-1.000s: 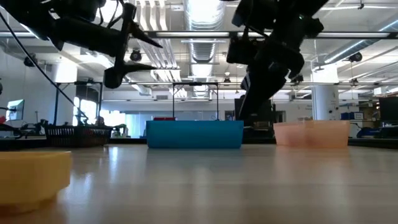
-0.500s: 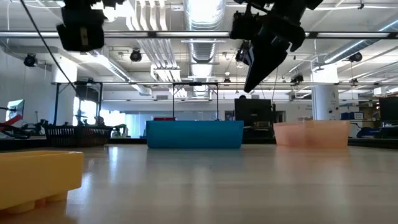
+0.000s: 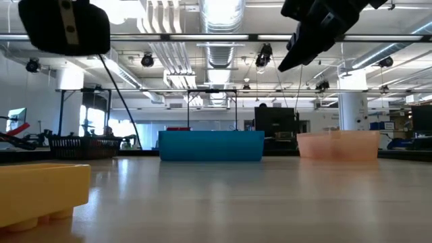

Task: Sort & place blocks by color
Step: Put the yellow game piece into the blue bin

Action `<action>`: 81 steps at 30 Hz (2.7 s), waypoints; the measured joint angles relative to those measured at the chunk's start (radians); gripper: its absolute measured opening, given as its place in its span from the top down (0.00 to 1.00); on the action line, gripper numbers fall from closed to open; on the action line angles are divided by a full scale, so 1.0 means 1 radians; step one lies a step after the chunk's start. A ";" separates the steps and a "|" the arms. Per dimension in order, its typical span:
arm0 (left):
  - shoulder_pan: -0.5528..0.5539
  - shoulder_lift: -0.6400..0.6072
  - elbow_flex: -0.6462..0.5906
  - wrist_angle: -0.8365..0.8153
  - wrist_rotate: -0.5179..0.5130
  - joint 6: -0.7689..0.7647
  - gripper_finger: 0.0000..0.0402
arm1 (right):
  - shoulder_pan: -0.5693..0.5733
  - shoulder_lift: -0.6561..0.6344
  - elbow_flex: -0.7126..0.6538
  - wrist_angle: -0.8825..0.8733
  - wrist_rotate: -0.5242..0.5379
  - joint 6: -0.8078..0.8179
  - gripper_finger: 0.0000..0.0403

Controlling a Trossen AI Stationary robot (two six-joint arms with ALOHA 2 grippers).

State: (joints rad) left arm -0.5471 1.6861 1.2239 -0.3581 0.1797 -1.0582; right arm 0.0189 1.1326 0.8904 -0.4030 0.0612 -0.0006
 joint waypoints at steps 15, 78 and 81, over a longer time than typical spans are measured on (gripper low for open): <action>0.013 0.226 0.021 -0.040 0.009 -0.036 1.00 | 0.000 -0.098 -0.044 0.019 -0.009 0.007 0.98; 0.723 -0.202 -0.196 -0.646 0.008 1.647 0.99 | 0.000 -0.095 -0.044 0.264 0.362 0.529 0.98; 0.723 -0.227 -0.192 -0.643 0.009 1.652 0.93 | 0.000 -0.095 -0.044 0.263 0.362 0.524 0.98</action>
State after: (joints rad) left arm 0.1757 1.4589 1.0317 -1.0008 0.1883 0.5934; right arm 0.0189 1.0378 0.8463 -0.1401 0.4232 0.5233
